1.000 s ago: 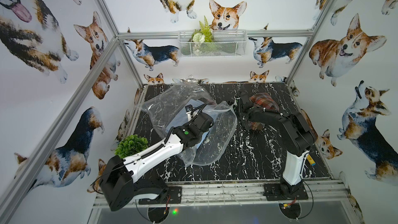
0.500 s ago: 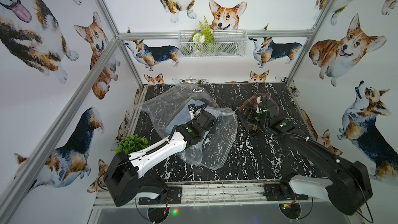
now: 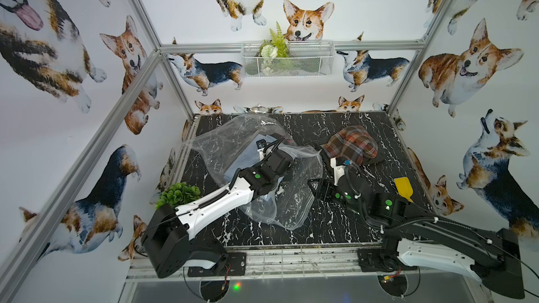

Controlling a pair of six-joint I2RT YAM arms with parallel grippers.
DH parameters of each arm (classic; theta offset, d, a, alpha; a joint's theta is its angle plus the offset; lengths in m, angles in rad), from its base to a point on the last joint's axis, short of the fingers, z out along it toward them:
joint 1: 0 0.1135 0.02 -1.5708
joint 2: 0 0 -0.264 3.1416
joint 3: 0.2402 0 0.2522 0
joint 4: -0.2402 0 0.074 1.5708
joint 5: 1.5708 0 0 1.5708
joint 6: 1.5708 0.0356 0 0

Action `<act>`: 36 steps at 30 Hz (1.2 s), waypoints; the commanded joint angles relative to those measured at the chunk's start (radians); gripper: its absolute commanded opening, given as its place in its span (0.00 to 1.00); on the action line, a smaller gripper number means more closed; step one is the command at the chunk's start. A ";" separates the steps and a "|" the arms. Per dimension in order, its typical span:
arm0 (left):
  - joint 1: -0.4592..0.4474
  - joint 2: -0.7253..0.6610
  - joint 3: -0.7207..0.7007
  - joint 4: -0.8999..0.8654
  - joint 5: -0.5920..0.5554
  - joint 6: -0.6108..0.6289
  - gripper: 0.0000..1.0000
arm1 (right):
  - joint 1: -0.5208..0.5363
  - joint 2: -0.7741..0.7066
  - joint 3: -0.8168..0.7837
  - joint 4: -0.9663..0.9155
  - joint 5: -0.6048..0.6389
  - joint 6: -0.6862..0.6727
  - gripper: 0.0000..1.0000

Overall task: Take the shirt out of the vacuum bag
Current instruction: Adjust the vacuum bag at the center of the board, then take out the shirt from the vacuum bag.

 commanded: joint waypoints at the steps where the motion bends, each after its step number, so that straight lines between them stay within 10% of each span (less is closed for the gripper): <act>1: 0.000 -0.027 -0.021 0.032 -0.005 0.007 0.00 | 0.018 0.078 0.015 0.122 0.015 0.049 0.75; 36: 0.001 -0.136 -0.100 0.037 0.012 0.057 0.00 | -0.141 0.707 0.232 0.457 -0.191 0.112 0.73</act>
